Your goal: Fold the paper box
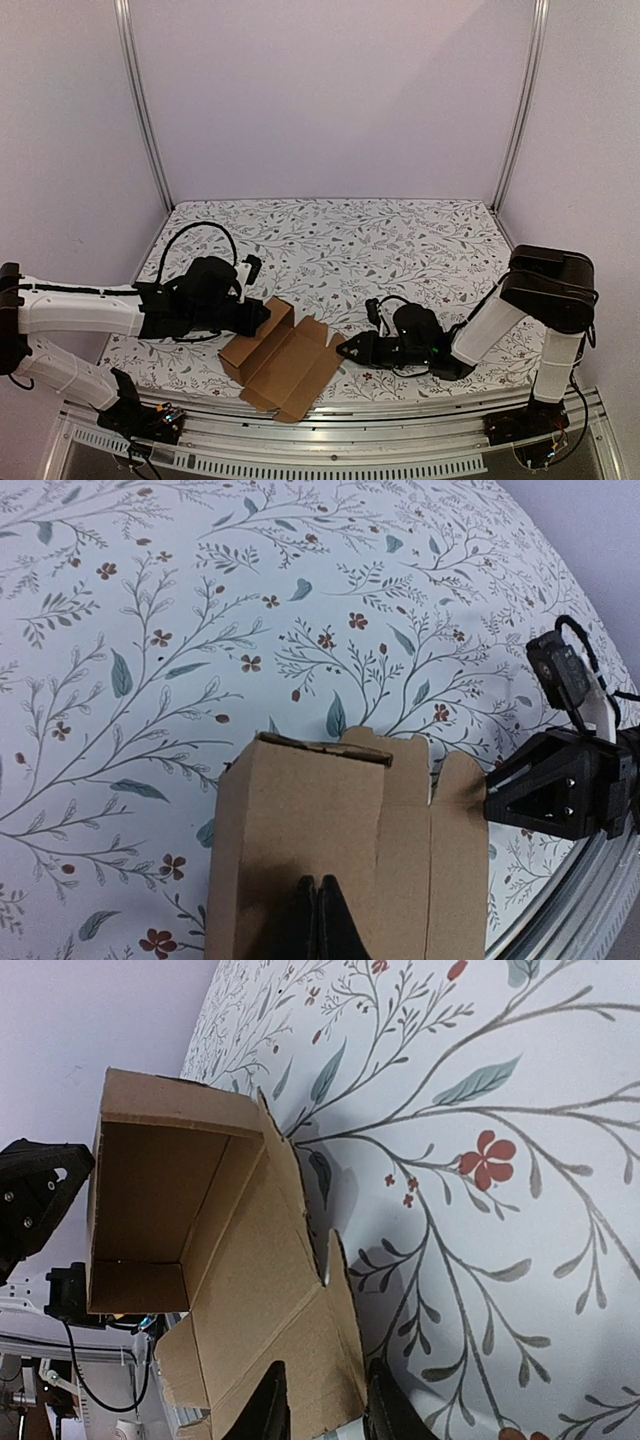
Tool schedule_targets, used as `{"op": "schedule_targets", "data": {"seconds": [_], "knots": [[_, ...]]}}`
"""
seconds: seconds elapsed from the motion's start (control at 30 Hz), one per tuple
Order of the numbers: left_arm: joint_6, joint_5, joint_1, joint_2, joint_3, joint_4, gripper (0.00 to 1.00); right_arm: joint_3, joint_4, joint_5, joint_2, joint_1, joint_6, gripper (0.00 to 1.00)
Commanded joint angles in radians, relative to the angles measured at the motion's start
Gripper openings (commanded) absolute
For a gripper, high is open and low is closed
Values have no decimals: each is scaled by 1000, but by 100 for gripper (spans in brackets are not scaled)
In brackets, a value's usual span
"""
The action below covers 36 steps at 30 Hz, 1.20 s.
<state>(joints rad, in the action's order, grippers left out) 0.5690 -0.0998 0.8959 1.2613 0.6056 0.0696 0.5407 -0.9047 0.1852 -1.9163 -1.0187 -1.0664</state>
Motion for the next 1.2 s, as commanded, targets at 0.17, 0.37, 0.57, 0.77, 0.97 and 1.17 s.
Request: {"op": "schedule_targets", "data": {"seconds": [0.17,0.37,0.57,0.77,0.97,1.17], "knots": [[2,-1,-9,12,-28,58,0,-51,-132,-64,-26,-37,-89,27],[1,1,-12,17,-29,56,0,-65,-216,-75,-50,-54,-121,30],[2,2,-17,17,-34,53,0,-98,-266,-80,-74,-61,-146,31],[4,3,-21,22,-35,47,0,-133,-292,-99,-73,-75,-161,31],[4,11,-24,32,-27,41,0,-127,-328,-96,-103,-86,-181,31],[3,18,-25,34,-27,36,0,-102,-274,-90,-86,-94,-172,31]]}}
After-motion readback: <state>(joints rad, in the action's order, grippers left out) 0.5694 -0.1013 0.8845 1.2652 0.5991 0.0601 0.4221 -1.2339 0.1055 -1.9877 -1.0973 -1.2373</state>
